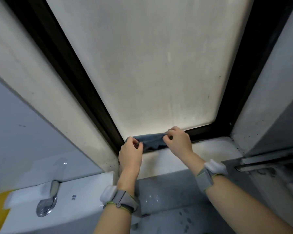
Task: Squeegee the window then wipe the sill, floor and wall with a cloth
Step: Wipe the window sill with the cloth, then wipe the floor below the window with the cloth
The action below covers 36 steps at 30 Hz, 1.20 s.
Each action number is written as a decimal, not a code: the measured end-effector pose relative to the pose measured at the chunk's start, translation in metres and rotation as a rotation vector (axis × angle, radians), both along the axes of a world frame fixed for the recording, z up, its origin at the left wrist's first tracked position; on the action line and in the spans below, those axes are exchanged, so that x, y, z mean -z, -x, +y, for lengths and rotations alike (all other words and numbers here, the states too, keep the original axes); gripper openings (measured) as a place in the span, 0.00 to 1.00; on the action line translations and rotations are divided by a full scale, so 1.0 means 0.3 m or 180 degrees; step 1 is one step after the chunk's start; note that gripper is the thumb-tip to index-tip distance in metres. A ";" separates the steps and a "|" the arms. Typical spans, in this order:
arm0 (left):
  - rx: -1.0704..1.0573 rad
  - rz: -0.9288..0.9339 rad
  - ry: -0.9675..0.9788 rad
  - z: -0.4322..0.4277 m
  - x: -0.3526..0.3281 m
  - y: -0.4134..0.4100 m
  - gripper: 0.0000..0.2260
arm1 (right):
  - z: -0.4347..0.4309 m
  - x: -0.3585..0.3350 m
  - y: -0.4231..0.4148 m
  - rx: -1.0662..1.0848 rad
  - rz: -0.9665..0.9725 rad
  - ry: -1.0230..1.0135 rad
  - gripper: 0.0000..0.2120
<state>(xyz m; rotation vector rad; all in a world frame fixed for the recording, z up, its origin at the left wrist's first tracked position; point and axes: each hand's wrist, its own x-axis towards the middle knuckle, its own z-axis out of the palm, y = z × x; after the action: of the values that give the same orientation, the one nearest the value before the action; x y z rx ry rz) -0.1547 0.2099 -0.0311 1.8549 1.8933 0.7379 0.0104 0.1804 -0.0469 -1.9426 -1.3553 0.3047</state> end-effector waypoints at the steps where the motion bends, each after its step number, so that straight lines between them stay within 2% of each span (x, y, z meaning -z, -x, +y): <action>1: 0.0082 -0.0054 -0.0096 -0.021 -0.027 -0.016 0.05 | -0.025 -0.032 -0.018 0.0074 0.0069 -0.0101 0.10; 5: 0.0439 -0.0133 -0.0235 -0.098 -0.079 -0.067 0.11 | -0.123 -0.100 -0.056 0.0270 0.0245 -0.0593 0.13; 7: 0.0680 -0.0067 -0.0198 -0.137 -0.062 -0.095 0.11 | -0.194 -0.111 -0.078 0.0191 0.0247 -0.0759 0.11; 11: 0.1164 0.0244 0.0019 -0.225 0.024 -0.147 0.10 | -0.334 -0.076 -0.103 0.0090 -0.0070 -0.0729 0.11; 13: 0.1446 0.0444 0.0156 -0.293 0.072 -0.160 0.10 | -0.421 -0.032 -0.108 0.0005 -0.0204 -0.0589 0.12; 17: 0.1961 0.0892 0.0368 -0.398 0.149 -0.133 0.10 | -0.540 0.047 -0.095 -0.0372 0.0037 -0.0349 0.12; 23: 0.1971 0.1317 0.0798 -0.518 0.211 -0.067 0.07 | -0.607 0.130 -0.026 -0.0905 0.0515 0.0358 0.14; 24: 0.1983 0.1211 0.0799 -0.537 0.214 -0.062 0.07 | -0.615 0.134 -0.018 -0.1025 0.0548 0.0506 0.13; 26: 0.2125 0.0594 0.1014 -0.576 0.237 -0.055 0.13 | -0.635 0.152 -0.007 -0.1207 0.0688 0.0699 0.16; 28: 0.2226 -0.0052 0.1508 -0.644 0.265 -0.074 0.14 | -0.676 0.202 -0.034 -0.1276 0.0833 0.0802 0.20; 30: 0.2245 -0.0230 0.1630 -0.679 0.300 -0.054 0.04 | -0.719 0.241 -0.028 -0.1237 0.1061 0.0818 0.19; 31: 0.2151 -0.0281 0.1639 -0.701 0.344 -0.072 0.03 | -0.736 0.284 -0.054 -0.1197 0.1179 0.0841 0.18; 36: 0.1553 -0.0490 0.1613 -0.872 0.487 -0.099 0.12 | -0.889 0.481 -0.081 -0.0688 0.1802 0.0947 0.12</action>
<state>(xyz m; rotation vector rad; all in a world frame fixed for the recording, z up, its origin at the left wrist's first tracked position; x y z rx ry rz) -0.1251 -0.0518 -0.1772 1.7537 1.2917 0.2028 0.0346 -0.0863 -0.1913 -1.7404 -1.1764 1.1234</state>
